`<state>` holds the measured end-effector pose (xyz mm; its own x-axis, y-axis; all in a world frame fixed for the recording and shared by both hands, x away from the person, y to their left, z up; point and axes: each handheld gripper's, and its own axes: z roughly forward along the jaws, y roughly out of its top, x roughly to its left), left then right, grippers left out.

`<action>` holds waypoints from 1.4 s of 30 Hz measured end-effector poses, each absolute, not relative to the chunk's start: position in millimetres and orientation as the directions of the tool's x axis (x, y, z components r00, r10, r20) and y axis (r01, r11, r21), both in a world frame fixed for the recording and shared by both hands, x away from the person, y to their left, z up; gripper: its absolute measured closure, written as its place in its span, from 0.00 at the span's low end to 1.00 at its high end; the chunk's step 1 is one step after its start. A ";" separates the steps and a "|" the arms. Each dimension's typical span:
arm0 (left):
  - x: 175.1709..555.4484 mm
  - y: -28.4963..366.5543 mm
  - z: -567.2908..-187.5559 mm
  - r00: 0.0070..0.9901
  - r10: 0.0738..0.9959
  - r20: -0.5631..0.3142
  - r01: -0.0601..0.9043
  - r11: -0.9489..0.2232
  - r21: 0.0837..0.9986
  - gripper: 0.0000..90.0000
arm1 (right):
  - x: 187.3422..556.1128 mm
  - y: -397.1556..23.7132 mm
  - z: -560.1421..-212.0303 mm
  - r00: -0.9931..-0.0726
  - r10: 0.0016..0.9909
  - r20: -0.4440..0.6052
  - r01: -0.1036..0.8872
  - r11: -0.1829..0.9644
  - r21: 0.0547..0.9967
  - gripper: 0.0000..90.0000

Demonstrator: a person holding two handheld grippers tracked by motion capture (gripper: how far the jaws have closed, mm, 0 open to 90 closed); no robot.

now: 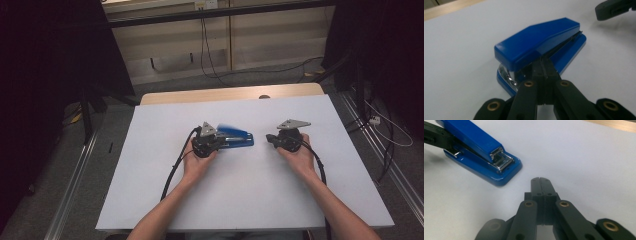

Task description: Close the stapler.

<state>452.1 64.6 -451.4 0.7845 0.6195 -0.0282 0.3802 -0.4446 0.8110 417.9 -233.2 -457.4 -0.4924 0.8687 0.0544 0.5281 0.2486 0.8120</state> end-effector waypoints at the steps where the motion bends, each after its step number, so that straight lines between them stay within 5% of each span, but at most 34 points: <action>1: 452.2 64.7 -451.3 0.781 0.625 -0.021 0.378 -0.445 0.812 1.00 | 417.8 -233.1 -457.3 -0.492 0.869 0.054 0.526 0.247 0.814 1.00; 17: 452.3 67.9 -450.6 0.783 0.619 -0.065 0.405 -0.428 0.808 1.00 | 412.2 -238.9 -453.2 -0.494 0.866 0.083 0.483 0.193 0.854 0.99; 42: 438.2 75.3 -430.0 0.802 0.589 -0.100 0.387 -0.385 0.838 0.79 | 401.0 -245.2 -449.1 -0.473 0.871 0.134 0.466 0.119 0.877 0.53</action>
<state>438.2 75.3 -430.0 0.8020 0.5889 -0.1000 0.3871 -0.3848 0.8379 401.0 -245.2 -449.1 -0.4732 0.8708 0.1335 0.4657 0.1186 0.8770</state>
